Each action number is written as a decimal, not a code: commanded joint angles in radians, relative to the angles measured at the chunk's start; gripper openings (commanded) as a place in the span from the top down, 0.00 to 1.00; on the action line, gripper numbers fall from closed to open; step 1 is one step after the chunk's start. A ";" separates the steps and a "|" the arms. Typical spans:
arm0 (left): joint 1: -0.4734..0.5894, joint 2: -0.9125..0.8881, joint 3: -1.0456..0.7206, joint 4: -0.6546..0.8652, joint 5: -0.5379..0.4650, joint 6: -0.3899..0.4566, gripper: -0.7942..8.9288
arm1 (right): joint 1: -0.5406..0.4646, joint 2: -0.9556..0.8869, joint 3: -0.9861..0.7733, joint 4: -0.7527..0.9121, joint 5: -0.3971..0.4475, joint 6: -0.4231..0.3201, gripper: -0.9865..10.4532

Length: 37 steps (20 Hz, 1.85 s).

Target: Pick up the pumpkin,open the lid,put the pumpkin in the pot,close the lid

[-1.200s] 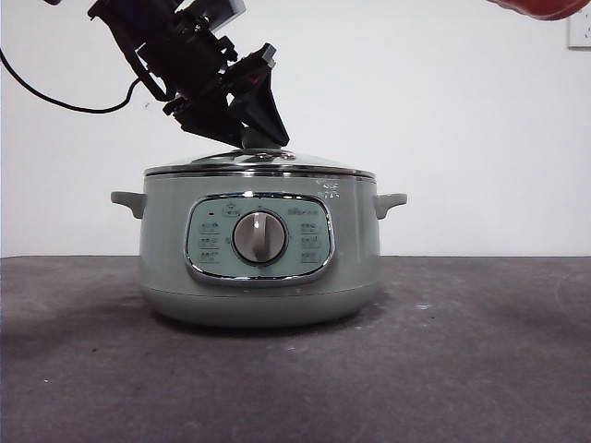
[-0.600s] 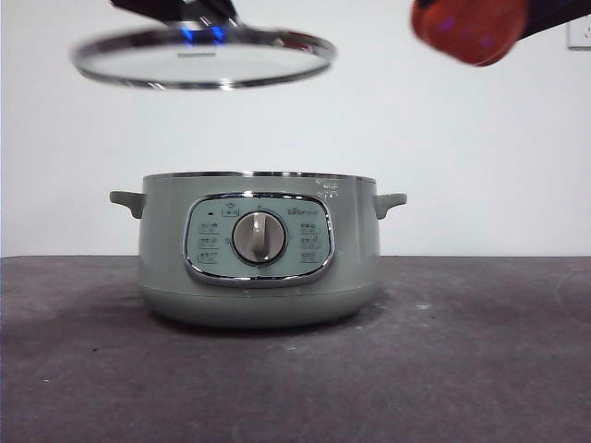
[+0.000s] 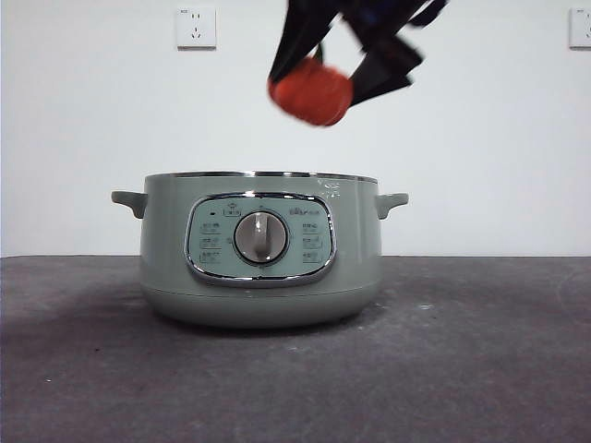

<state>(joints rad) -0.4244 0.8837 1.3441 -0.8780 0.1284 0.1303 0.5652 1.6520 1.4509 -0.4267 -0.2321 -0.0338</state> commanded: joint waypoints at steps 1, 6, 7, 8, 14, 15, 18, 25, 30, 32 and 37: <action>0.001 -0.053 0.005 0.022 0.002 -0.005 0.93 | 0.017 0.118 0.073 0.000 0.004 -0.024 0.92; 0.001 -0.103 0.005 -0.024 0.003 -0.021 0.93 | 0.054 0.285 0.132 0.027 0.085 -0.117 0.92; 0.000 -0.103 0.005 -0.031 0.003 -0.023 0.93 | 0.057 0.304 0.132 0.032 0.087 -0.127 0.92; 0.000 -0.103 0.005 -0.038 0.003 -0.023 0.93 | 0.062 0.320 0.132 0.037 0.086 -0.133 0.92; 0.000 -0.103 0.005 -0.040 0.003 -0.023 0.93 | 0.080 0.371 0.132 0.026 0.134 -0.156 0.92; 0.000 -0.103 0.005 -0.040 0.004 -0.022 0.93 | 0.083 0.375 0.132 0.022 0.134 -0.159 0.92; 0.000 -0.103 0.005 -0.045 0.005 -0.022 0.93 | 0.084 0.378 0.132 -0.012 0.134 -0.158 0.92; 0.000 -0.103 0.005 -0.044 0.008 -0.022 0.93 | 0.084 0.377 0.132 -0.023 0.134 -0.113 0.41; 0.000 -0.085 0.005 -0.013 0.011 -0.021 0.93 | 0.084 0.333 0.178 -0.026 0.159 -0.087 0.41; 0.000 -0.051 0.005 -0.006 0.016 -0.012 0.93 | 0.080 0.231 0.178 -0.045 0.273 -0.087 0.41; -0.002 0.094 0.005 0.111 0.092 0.002 0.93 | 0.026 -0.101 0.178 -0.257 0.395 -0.031 0.42</action>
<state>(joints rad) -0.4248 0.9901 1.3426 -0.8051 0.2104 0.1226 0.5896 1.5509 1.6306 -0.6861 0.1585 -0.0860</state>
